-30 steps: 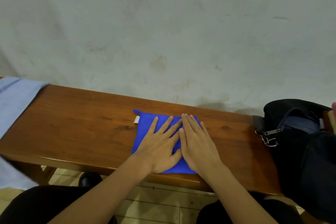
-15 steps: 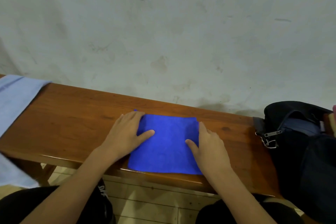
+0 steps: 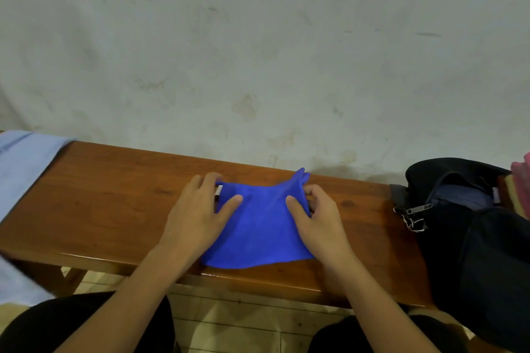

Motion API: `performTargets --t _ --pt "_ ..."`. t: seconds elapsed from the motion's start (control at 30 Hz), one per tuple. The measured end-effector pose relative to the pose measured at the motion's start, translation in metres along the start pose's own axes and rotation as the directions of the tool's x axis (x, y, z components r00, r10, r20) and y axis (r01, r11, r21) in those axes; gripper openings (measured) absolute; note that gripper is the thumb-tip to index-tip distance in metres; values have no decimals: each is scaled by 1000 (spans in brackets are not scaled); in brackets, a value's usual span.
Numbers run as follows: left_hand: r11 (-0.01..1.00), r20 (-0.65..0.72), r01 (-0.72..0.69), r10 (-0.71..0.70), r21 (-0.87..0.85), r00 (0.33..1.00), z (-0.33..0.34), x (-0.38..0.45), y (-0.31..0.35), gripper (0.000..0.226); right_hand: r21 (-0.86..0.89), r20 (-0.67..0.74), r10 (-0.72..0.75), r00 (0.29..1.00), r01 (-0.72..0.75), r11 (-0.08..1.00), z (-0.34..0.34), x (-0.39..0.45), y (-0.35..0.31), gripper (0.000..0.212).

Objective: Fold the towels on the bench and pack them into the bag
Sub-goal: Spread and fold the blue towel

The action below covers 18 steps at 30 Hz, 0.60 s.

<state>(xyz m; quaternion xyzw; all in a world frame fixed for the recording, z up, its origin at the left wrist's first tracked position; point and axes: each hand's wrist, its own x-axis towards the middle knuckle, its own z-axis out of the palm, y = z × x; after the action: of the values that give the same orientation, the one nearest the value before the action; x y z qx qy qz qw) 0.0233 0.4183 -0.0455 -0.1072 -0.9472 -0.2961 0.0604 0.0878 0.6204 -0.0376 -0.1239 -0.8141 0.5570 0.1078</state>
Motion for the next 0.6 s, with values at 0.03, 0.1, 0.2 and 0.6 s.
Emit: performTargets --t 0.03,0.1,0.2,0.6 --pt "996 -36 -43 40 -77 999 2 -5 8 44 44 -17 0 1000 0 999 -1 1 -7 7" --pt "950 -41 10 -24 -313 999 9 -10 21 29 122 -53 27 998 -20 992 -7 2 -23 6" --pt "586 250 376 -288 -718 925 15 -14 45 31 196 -51 29 998 -19 980 -18 3 -50 8" --pt "-231 704 693 41 -683 709 18 -34 149 23 357 -84 106 991 -69 931 -124 -14 -94 21"
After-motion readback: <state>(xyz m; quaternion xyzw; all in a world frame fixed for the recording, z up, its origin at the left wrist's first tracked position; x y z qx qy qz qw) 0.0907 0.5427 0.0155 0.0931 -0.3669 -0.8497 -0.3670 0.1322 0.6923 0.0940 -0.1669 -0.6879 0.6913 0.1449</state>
